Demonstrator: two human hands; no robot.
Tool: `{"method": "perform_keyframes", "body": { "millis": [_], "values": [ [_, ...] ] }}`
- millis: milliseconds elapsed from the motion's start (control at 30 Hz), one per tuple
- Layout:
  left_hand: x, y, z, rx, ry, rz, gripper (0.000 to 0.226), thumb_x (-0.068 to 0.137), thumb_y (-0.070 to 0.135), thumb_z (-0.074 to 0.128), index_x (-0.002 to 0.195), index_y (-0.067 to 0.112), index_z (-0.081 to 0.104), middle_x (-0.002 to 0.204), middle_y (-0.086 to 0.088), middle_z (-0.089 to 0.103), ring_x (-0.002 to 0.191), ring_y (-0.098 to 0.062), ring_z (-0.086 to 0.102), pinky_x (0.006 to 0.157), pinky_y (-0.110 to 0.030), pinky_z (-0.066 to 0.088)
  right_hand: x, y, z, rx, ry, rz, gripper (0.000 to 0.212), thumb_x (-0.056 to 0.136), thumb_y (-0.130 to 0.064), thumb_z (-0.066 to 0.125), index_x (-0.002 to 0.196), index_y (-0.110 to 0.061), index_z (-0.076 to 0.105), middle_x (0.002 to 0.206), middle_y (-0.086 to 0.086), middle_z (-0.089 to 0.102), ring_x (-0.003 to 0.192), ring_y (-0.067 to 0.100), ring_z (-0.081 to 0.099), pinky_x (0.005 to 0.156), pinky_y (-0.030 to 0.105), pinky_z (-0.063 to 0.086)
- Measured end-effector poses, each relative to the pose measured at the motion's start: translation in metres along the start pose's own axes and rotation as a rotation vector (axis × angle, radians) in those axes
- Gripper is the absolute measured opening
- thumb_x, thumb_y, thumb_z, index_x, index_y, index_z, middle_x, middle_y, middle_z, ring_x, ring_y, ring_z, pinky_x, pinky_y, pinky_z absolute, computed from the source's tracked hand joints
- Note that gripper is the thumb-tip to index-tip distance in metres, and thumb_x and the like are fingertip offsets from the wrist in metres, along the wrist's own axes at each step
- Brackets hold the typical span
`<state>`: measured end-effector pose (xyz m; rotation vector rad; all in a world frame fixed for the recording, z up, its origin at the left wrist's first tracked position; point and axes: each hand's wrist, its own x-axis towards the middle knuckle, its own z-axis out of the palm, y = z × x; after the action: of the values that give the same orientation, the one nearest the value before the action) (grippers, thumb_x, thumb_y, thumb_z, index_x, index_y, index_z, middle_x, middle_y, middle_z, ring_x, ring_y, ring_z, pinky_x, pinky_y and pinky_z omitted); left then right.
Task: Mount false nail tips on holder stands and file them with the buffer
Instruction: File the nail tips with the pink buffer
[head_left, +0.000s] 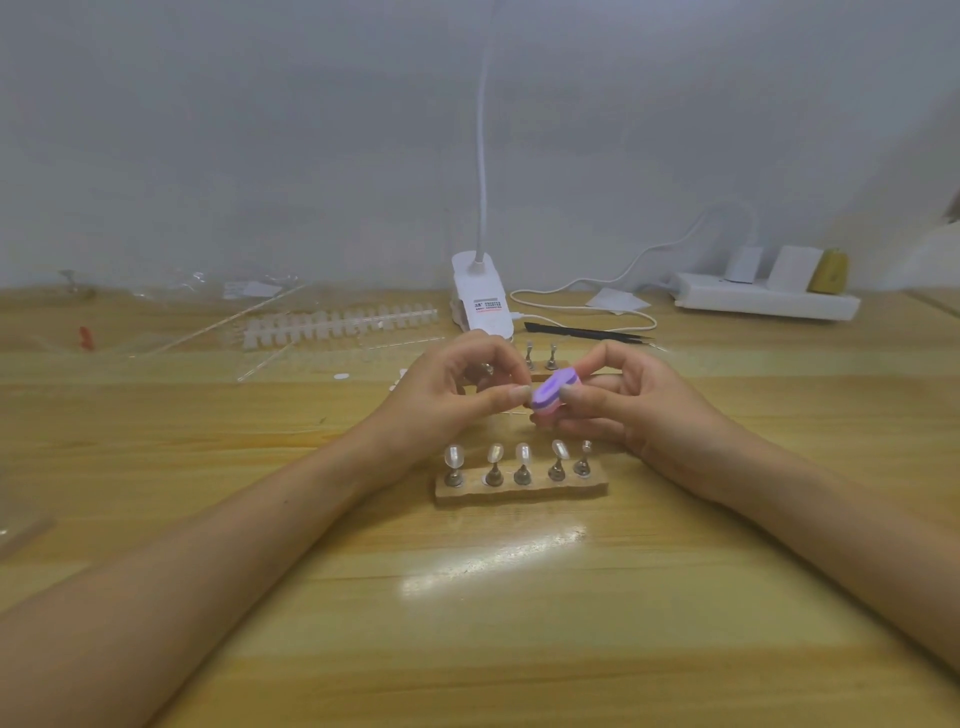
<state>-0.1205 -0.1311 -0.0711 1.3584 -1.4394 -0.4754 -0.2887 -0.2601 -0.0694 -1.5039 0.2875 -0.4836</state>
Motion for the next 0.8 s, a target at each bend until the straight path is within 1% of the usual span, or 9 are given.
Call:
{"method": "perform_keyframes", "body": {
  "millis": [100,200,233,333,400,467,567,700,800],
  "values": [
    [0.0002,0.0006,0.0007,-0.004,0.009,0.0,0.011,0.089,0.009,0.069,0.082,0.017,0.066,0.083,0.01,0.06,0.076,-0.003,0.053,0.07,-0.014,0.042,-0.0004,-0.0002,0.0004,-0.006,0.005,-0.003,0.026,0.08,-0.017,0.074,0.095,-0.007,0.054,0.099,0.021,0.075,0.094,0.031,0.075,0.074,0.027,0.06],
    [0.0007,0.0003,0.0006,-0.01,0.021,0.004,0.012,0.089,0.007,0.068,0.082,0.016,0.065,0.083,0.009,0.06,0.075,-0.004,0.053,0.071,-0.016,0.042,-0.003,0.0006,0.0046,-0.105,-0.059,0.015,0.028,0.082,-0.019,0.074,0.097,-0.009,0.053,0.098,0.018,0.076,0.086,0.025,0.076,0.069,0.024,0.057],
    [0.0008,-0.0001,0.0007,-0.01,0.023,0.001,0.012,0.089,0.007,0.068,0.082,0.016,0.065,0.083,0.008,0.06,0.076,-0.006,0.053,0.073,-0.018,0.043,-0.0035,0.0004,0.0055,-0.109,-0.061,0.009,0.027,0.083,-0.018,0.074,0.097,-0.009,0.053,0.098,0.018,0.076,0.085,0.024,0.076,0.068,0.024,0.057],
    [0.0002,-0.0014,0.0006,-0.014,0.032,-0.024,0.011,0.088,0.011,0.07,0.081,0.018,0.065,0.087,0.006,0.058,0.081,-0.013,0.053,0.079,-0.028,0.045,-0.0026,0.0005,0.0041,-0.013,0.051,-0.038,0.025,0.081,-0.016,0.072,0.096,-0.008,0.053,0.098,0.019,0.076,0.091,0.03,0.076,0.073,0.028,0.06],
    [-0.0004,-0.0009,0.0007,-0.008,0.034,-0.021,0.012,0.088,0.01,0.07,0.081,0.018,0.065,0.088,0.002,0.057,0.082,-0.016,0.052,0.08,-0.031,0.045,-0.0029,0.0011,0.005,-0.056,0.032,-0.026,0.026,0.081,-0.017,0.073,0.096,-0.009,0.053,0.098,0.018,0.076,0.092,0.03,0.075,0.073,0.027,0.06],
    [-0.0006,0.0014,0.001,0.006,0.037,-0.013,0.013,0.088,0.007,0.069,0.081,0.017,0.064,0.09,-0.004,0.056,0.082,-0.017,0.051,0.079,-0.029,0.044,-0.0034,0.0014,0.0071,-0.137,-0.032,-0.013,0.026,0.082,-0.019,0.073,0.096,-0.01,0.053,0.099,0.017,0.076,0.092,0.028,0.075,0.073,0.026,0.058],
    [-0.0009,0.0047,0.0019,0.008,0.036,-0.023,0.012,0.088,0.004,0.068,0.082,0.012,0.063,0.092,-0.007,0.057,0.082,-0.017,0.052,0.077,-0.025,0.044,-0.0042,0.0011,0.0057,-0.042,0.05,-0.039,0.024,0.081,-0.018,0.072,0.094,-0.01,0.053,0.097,0.019,0.076,0.094,0.03,0.075,0.078,0.03,0.059],
    [-0.0014,0.006,0.0019,0.009,0.041,-0.021,0.014,0.089,0.001,0.067,0.082,0.012,0.062,0.09,-0.005,0.057,0.081,-0.014,0.052,0.077,-0.022,0.043,-0.0063,0.0014,0.0091,-0.164,-0.051,-0.034,0.024,0.082,-0.022,0.074,0.091,-0.014,0.053,0.096,0.017,0.077,0.083,0.022,0.074,0.069,0.024,0.056],
    [-0.001,0.0062,0.0022,0.01,0.034,-0.031,0.014,0.089,0.002,0.067,0.081,0.013,0.062,0.088,0.001,0.057,0.079,-0.01,0.052,0.075,-0.019,0.042,-0.005,0.0012,0.0057,-0.052,0.047,-0.059,0.023,0.082,-0.017,0.071,0.094,-0.009,0.053,0.097,0.019,0.076,0.09,0.029,0.076,0.074,0.028,0.06]
  ]
}}
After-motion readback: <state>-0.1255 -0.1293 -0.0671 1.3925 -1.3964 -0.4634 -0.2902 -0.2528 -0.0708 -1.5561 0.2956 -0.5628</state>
